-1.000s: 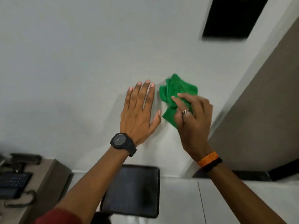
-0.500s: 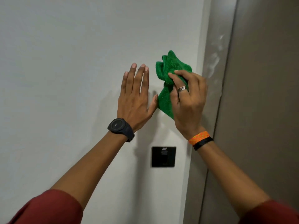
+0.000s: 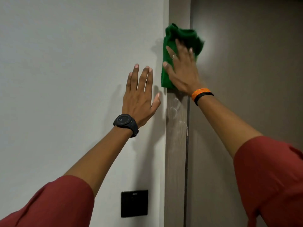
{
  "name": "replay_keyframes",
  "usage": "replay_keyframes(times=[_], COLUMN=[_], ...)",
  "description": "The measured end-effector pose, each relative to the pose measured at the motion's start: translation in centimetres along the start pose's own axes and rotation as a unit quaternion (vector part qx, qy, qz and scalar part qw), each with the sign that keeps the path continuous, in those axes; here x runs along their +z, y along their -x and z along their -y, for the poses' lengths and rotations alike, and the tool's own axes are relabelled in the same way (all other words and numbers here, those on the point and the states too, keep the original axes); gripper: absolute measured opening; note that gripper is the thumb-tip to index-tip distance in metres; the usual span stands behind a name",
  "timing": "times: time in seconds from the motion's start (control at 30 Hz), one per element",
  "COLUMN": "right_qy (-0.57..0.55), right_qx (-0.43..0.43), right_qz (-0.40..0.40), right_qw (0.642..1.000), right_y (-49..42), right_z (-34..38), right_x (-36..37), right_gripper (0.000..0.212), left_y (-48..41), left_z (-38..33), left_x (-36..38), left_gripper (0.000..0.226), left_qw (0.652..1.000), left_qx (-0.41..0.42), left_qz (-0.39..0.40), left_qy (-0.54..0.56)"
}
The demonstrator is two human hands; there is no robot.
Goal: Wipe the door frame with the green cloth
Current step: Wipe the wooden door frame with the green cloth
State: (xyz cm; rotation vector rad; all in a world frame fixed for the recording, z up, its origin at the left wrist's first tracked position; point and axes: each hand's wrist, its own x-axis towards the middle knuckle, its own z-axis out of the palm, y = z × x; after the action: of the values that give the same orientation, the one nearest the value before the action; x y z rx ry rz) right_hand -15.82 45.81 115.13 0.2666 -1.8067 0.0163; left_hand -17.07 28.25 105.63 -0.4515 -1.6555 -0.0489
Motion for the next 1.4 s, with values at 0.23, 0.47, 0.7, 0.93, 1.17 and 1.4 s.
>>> replay_keyframes(times=[0.23,0.47,0.7,0.93,1.17,1.4], right_qy=[-0.018,0.038,-0.021,0.036,-0.001,0.019], right_qx=[0.027,0.029,0.067,0.04,0.017,0.019], right_qz=[-0.102,-0.109,-0.148,-0.101,-0.106,-0.087], right_qw=[0.994,0.993,0.986,0.993,0.994,0.996], right_y=[-1.2,-1.7,-3.3,-2.4,4.4,2.8], right_z=[-0.3,-0.4,-0.5,-0.8,0.0,-0.3], right_x=[2.7,3.7,2.3,3.6,5.1,4.4], right_gripper=[0.048,0.078,0.044,0.068,0.061,0.059], left_y=[-1.9,-2.4,-2.6,-2.0,0.6,0.3], left_z=[1.1,1.7,1.4,1.2,0.3,0.4], left_x=[2.9,4.7,6.0,6.8,7.3,7.1], left_gripper=[0.073,0.074,0.072,0.07,0.067,0.067], left_qw=[1.0,1.0,0.999,0.998,0.999,1.0], left_qx=[0.007,0.008,0.01,0.011,0.019,0.017], left_qz=[0.011,-0.012,-0.026,-0.057,-0.039,-0.018], left_qy=[-0.023,-0.018,-0.017,-0.006,0.005,-0.007])
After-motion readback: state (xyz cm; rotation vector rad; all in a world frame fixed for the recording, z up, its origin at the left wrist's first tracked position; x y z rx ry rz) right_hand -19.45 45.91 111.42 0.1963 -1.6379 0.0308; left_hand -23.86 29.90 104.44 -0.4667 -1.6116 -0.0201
